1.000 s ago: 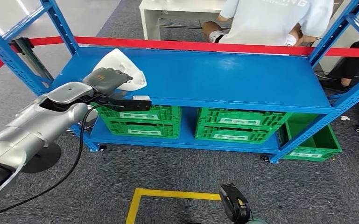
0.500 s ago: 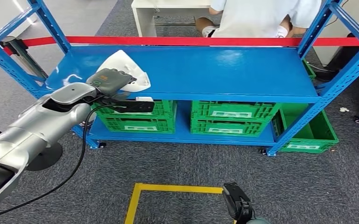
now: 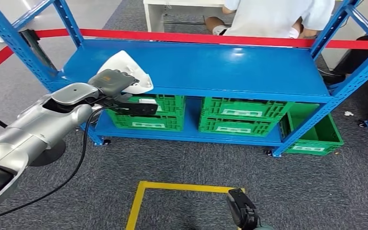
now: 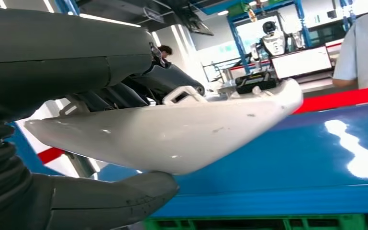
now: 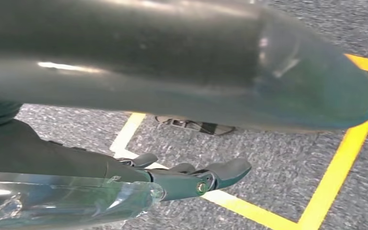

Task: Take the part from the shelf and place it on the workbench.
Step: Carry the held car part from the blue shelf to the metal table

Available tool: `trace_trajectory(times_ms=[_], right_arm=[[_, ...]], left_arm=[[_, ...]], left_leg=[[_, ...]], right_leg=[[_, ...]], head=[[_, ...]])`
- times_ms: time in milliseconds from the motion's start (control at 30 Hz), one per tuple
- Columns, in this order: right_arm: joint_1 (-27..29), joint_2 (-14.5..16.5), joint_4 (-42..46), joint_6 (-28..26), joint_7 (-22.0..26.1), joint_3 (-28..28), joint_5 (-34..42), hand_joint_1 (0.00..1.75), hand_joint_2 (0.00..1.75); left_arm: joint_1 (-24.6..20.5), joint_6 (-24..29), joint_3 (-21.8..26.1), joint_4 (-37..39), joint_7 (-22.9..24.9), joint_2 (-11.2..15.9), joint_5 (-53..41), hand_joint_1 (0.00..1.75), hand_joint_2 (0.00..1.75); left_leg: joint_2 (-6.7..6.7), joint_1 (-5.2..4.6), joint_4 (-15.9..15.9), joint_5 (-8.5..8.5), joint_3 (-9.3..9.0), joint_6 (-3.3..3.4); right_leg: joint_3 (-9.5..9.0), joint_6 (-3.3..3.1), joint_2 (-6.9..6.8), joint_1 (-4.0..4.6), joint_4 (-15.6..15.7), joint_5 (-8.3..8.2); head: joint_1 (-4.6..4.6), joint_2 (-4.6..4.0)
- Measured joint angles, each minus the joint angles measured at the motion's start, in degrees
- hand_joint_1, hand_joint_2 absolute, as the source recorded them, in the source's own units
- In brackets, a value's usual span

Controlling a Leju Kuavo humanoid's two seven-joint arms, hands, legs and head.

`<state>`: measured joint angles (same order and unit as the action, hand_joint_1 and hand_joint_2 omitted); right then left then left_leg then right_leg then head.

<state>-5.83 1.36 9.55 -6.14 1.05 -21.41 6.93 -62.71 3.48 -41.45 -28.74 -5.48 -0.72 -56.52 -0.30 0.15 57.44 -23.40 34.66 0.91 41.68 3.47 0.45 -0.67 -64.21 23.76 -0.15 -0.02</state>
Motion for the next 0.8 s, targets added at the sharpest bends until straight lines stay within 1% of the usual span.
trace_trajectory(times_ms=[33,67,100,133,167,200,233,267,300,333,400,433,467,500,567,600,633,667,700,733,767,800], right_arm=[[-0.04,0.0,0.0,0.0,-0.01,0.01,-0.05,0.0,0.0],[-0.09,0.0,0.0,0.0,0.0,0.01,-0.13,0.0,0.0],[-0.1,0.0,0.0,0.0,0.0,0.02,-0.21,0.0,0.0],[-0.09,0.0,0.0,0.0,-0.01,0.02,-0.27,0.0,0.0],[-0.08,0.0,0.0,0.0,-0.01,0.02,-0.32,0.0,0.0],[-0.09,0.0,0.0,0.0,-0.01,0.02,-0.36,0.0,0.0],[-0.14,0.01,0.0,-0.01,-0.01,0.03,-0.38,0.0,0.0],[-0.17,0.01,0.0,-0.02,-0.01,0.03,-0.39,0.0,0.0],[-0.17,0.04,0.0,-0.02,-0.02,0.04,-0.41,0.0,0.0],[-0.14,0.06,0.0,-0.02,-0.05,0.04,-0.45,0.0,0.0],[-0.05,0.09,-0.01,-0.03,-0.19,0.07,-0.54,0.0,0.0],[-0.08,0.09,-0.01,-0.04,-0.24,0.1,-0.58,0.0,0.0],[-0.11,0.09,-0.01,-0.05,-0.28,0.14,-0.6,0.0,0.0],[-0.15,0.11,-0.01,-0.05,-0.28,0.16,-0.61,0.0,0.0],[-0.17,0.11,0.0,-0.03,-0.3,0.17,-0.66,0.0,0.0],[-0.16,0.11,0.0,-0.03,-0.32,0.17,-0.69,0.0,0.0],[-0.15,0.11,0.0,-0.04,-0.36,0.17,-0.73,0.0,0.0],[-0.14,0.11,0.0,-0.04,-0.4,0.17,-0.78,0.0,0.0],[-0.13,0.11,0.0,-0.04,-0.44,0.17,-0.8,0.0,0.0],[-0.12,0.11,0.0,-0.04,-0.46,0.17,-0.85,0.0,0.0],[-0.12,0.11,0.0,-0.03,-0.48,0.17,-0.89,0.0,0.0],[-0.11,0.12,0.0,-0.02,-0.51,0.17,-0.95,0.0,0.0]], left_arm=[[0.0,-0.19,-0.08,0.0,-0.09,-0.07,0.04,1.75,1.75],[0.04,-0.39,-0.18,0.0,-0.19,-0.11,0.09,1.75,1.75],[0.1,-0.57,-0.29,0.0,-0.27,-0.13,0.14,1.75,1.75],[0.15,-0.67,-0.37,0.0,-0.33,-0.13,0.17,1.75,1.75],[0.19,-0.72,-0.43,0.0,-0.4,-0.13,0.2,1.75,1.75],[0.2,-0.74,-0.45,0.0,-0.45,-0.13,0.24,1.75,1.75],[0.17,-0.74,-0.45,0.0,-0.49,-0.13,0.27,1.75,1.75],[0.13,-0.75,-0.44,0.0,-0.51,-0.11,0.31,1.75,1.75],[0.1,-0.76,-0.44,0.0,-0.52,-0.1,0.36,1.75,1.75],[0.07,-0.78,-0.45,0.0,-0.56,-0.09,0.43,1.75,1.75],[0.08,-0.92,-0.53,0.0,-0.67,-0.03,0.56,1.75,1.75],[0.07,-1.0,-0.59,0.0,-0.74,0.04,0.63,1.75,1.75],[0.04,-1.08,-0.67,0.0,-0.8,0.13,0.69,1.75,1.75],[0.02,-1.12,-0.75,0.0,-0.84,0.21,0.78,1.75,1.75],[0.08,-1.19,-0.98,0.0,-0.99,0.23,0.98,1.75,1.75],[0.18,-1.22,-1.11,0.0,-1.08,0.22,1.06,1.75,1.75],[0.3,-1.26,-1.21,0.0,-1.16,0.24,1.12,1.75,1.75],[0.39,-1.29,-1.27,0.0,-1.2,0.26,1.17,1.75,1.75],[0.44,-1.31,-1.3,0.0,-1.22,0.28,1.22,1.75,1.75],[0.44,-1.31,-1.3,0.0,-1.23,0.28,1.38,1.75,1.75],[0.42,-1.29,-1.27,-0.01,-1.25,0.26,1.67,1.75,1.75],[0.43,-1.25,-1.21,-0.02,-1.28,0.25,2.08,1.75,1.75]], left_leg=[[0.0,0.0,0.0,0.33,0.41,0.18],[-0.01,-0.01,0.0,0.66,0.81,0.26],[-0.01,-0.02,0.01,0.98,1.2,0.25],[-0.01,-0.03,0.03,1.3,1.58,0.17],[-0.01,-0.01,0.05,1.59,1.91,0.05],[-0.02,0.02,0.09,1.84,2.17,-0.13],[-0.02,0.0,0.12,2.1,2.42,-0.39],[-0.02,-0.03,0.14,2.37,2.6,-0.68],[-0.02,-0.07,0.17,2.65,2.73,-0.98],[-0.02,-0.11,0.13,3.02,2.86,-1.3],[-0.04,-0.08,-0.01,3.59,3.1,-1.9],[-0.04,-0.07,0.29,3.12,3.43,-2.22],[-0.05,-0.06,1.56,1.74,4.05,-2.53],[-0.05,-0.03,4.04,-0.4,5.05,-2.8],[-0.05,0.0,11.62,-5.32,7.59,-3.22],[-0.05,0.0,14.73,-6.8,8.4,-3.29],[-0.05,-0.01,16.24,-7.23,8.37,-3.26],[-0.05,-0.02,15.76,-6.64,7.38,-3.16],[-0.05,-0.03,13.53,-5.4,5.48,-2.98],[-0.05,-0.04,10.08,-4.17,2.87,-2.75],[-0.06,-0.12,6.34,-3.62,0.29,-2.53],[-0.08,-0.21,3.47,-3.33,-1.53,-2.29]], right_leg=[[1.27,0.2,-0.02,-0.01,-4.0,2.59],[2.44,0.34,-0.03,-0.03,-7.98,4.71],[2.98,0.44,-0.02,-0.02,-10.68,5.91],[2.5,0.48,-0.02,-0.02,-11.3,6.06],[0.81,0.48,-0.03,-0.04,-9.54,5.24],[-1.93,0.46,-0.07,-0.07,-5.73,3.9],[-4.85,0.38,-0.06,-0.04,-1.56,3.06],[-7.02,0.12,0.01,0.02,1.73,2.34],[-8.25,-0.15,0.07,0.12,3.77,2.1],[-8.4,-0.53,0.15,0.25,4.26,2.11],[-7.73,-1.36,0.14,0.25,4.28,1.38],[-7.37,-1.83,0.1,0.16,4.35,0.95],[-6.95,-2.24,0.06,0.05,4.46,0.48],[-6.45,-2.56,0.01,-0.06,4.57,-0.02],[-5.19,-2.9,-0.06,-0.03,4.57,-1.03],[-4.52,-2.98,-0.08,-0.02,4.56,-1.55],[-3.81,-3.03,-0.1,0.0,4.55,-2.11],[-3.12,-3.01,-0.09,0.01,4.55,-2.65],[-2.47,-2.92,-0.06,0.01,4.54,-3.2],[-1.89,-2.77,-0.04,0.01,4.53,-3.74],[-1.38,-2.55,-0.01,0.08,4.53,-4.23],[-1.03,-2.27,0.0,0.09,4.67,-4.78]], head=[[0.15,0.0],[0.2,0.0],[0.21,-0.01],[0.22,0.0],[0.21,0.0],[0.22,0.0],[0.21,0.01],[0.16,0.01],[0.16,0.01],[0.13,0.01],[0.16,0.0],[0.1,0.0],[0.02,-0.01],[-0.06,-0.01],[-0.19,-0.01],[-0.18,-0.01],[-0.19,-0.01],[-0.2,-0.01],[-0.2,-0.01],[-0.2,-0.01],[-0.2,-0.01],[-0.15,0.0]])
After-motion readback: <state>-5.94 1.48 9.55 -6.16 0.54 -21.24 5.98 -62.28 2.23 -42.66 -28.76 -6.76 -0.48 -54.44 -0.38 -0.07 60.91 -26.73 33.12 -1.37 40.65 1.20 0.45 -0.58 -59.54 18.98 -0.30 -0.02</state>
